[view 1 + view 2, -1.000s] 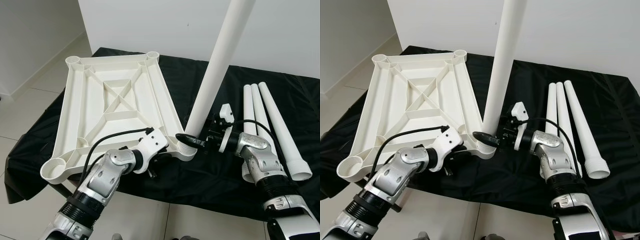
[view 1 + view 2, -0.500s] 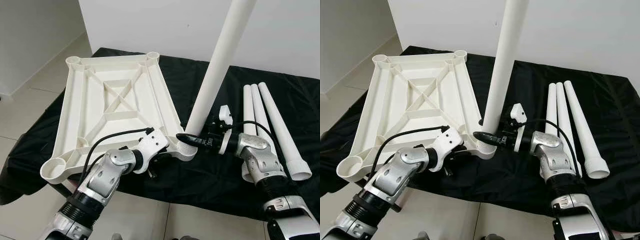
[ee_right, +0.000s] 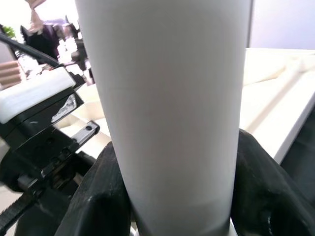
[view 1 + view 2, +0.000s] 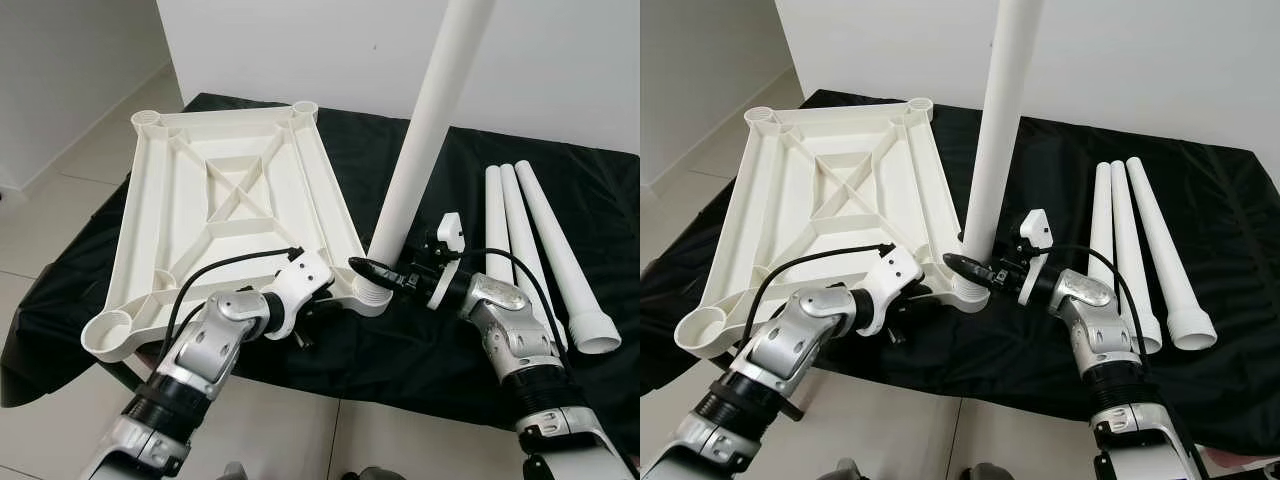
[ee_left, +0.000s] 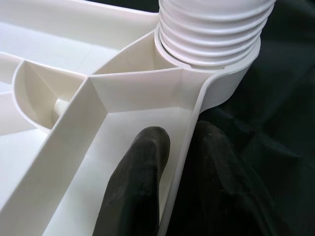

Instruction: Building children table

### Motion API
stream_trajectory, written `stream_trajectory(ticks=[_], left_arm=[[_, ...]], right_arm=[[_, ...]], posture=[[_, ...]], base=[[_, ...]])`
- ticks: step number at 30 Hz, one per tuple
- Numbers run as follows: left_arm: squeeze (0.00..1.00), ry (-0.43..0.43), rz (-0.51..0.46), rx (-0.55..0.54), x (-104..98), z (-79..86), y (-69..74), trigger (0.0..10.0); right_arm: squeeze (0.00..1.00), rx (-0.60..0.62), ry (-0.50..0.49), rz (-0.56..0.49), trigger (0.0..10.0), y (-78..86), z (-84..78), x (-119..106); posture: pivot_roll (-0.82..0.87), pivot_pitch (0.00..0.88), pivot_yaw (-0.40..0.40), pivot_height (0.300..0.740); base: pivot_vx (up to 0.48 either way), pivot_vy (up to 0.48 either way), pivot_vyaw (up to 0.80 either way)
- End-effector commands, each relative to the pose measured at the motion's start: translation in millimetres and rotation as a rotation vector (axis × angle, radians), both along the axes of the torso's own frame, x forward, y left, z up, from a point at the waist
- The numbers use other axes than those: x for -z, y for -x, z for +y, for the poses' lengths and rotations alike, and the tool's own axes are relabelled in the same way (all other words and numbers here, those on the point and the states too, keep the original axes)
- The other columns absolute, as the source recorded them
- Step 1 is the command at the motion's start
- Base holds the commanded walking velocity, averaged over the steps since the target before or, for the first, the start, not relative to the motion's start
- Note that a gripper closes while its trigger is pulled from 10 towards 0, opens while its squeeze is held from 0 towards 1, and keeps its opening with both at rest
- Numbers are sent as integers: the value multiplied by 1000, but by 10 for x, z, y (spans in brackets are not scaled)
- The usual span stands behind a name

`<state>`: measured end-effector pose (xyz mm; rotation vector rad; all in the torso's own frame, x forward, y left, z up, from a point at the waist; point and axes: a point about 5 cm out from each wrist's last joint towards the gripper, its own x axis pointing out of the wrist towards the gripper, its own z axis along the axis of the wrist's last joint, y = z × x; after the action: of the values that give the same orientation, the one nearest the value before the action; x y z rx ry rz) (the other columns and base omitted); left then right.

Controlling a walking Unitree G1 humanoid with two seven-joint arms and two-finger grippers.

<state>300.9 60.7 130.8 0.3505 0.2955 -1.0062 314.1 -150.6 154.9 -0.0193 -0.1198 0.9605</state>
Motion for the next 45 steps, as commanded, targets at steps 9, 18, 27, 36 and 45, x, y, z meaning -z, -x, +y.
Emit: stream_trajectory(ticks=[9, 18, 27, 36, 45], left_arm=[[0, -33, -83, -231, -26, 69, -223, 10000], [0, -15, -94, -383, -56, 53, -353, 10000], [0, 86, -120, -530, -169, 11, -464, 10000], [0, 199, -146, -645, -276, -54, -585, 10000], [0, 221, -138, -634, -297, -188, -610, 10000]], right_arm=[[0, 140, -76, -22, 10000, 31, 62, -25], [0, 308, -126, -51, 10000, 54, 229, -33], [0, 473, -158, -72, 10000, 21, 410, -66], [0, 675, -154, -90, 10000, -92, 591, -108], [0, 760, -179, -62, 10000, -163, 725, -103]], posture=[[-63, 16, 10, 740], [-61, 28, 12, 740], [-59, 31, 13, 740], [-58, 28, 12, 740], [-60, 23, 15, 740]], base=[[0, 0, 0], [0, 0, 0], [0, 0, 0], [0, 0, 0], [0, 0, 0]])
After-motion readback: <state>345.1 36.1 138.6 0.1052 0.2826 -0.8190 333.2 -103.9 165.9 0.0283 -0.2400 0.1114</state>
